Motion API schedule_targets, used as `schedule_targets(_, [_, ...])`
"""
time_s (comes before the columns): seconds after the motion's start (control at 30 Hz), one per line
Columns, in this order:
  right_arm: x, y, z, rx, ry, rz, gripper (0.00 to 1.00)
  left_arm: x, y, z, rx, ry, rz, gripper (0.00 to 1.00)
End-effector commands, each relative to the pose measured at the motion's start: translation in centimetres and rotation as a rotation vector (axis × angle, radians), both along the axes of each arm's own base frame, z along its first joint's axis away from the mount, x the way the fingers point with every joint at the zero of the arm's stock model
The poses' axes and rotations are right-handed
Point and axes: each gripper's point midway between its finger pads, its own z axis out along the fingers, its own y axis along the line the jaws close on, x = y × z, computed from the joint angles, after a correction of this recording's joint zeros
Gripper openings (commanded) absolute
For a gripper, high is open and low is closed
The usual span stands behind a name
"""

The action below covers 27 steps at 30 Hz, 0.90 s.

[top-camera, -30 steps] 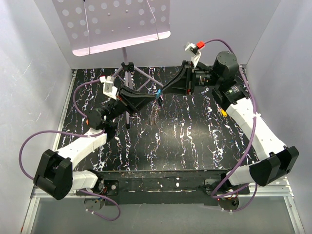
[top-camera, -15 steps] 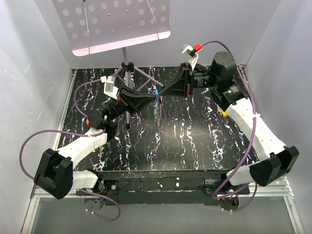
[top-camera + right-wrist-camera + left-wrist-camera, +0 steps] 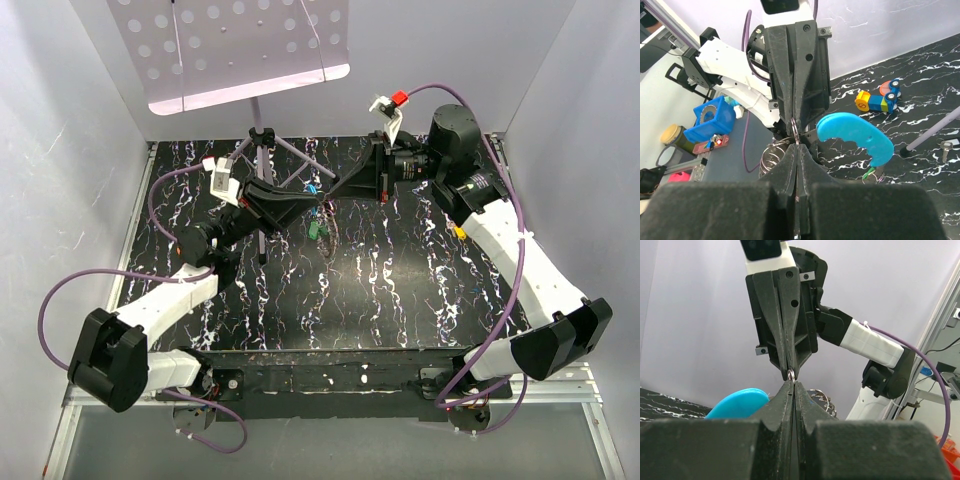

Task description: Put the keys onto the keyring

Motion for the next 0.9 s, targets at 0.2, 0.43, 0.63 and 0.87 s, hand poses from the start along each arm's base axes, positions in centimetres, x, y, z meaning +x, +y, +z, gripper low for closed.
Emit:
schedule_targets(0.2, [-1.4, 0.9, 0.6, 0.014, -0.004, 0.047, 0.01, -4.3, 2.9, 6.3, -0.192, -0.272, 0.033, 0.00])
schedule_targets(0.43, [-2.5, 2.0, 0.1, 0.012, -0.031, 0.094, 0.01, -4.1, 2.9, 6.4, -0.198, -0.257, 0.028, 0.00])
schedule_targets(0.63, [-3.2, 1.7, 0.1, 0.015, -0.061, 0.120, 0.01, -4.3, 2.9, 6.4, -0.195, -0.259, 0.024, 0.00])
schedule_targets(0.87, [-3.5, 0.0, 1.3, 0.034, -0.131, 0.123, 0.23, -4.5, 2.5, 5.7, -0.164, -0.263, -0.002, 0.00])
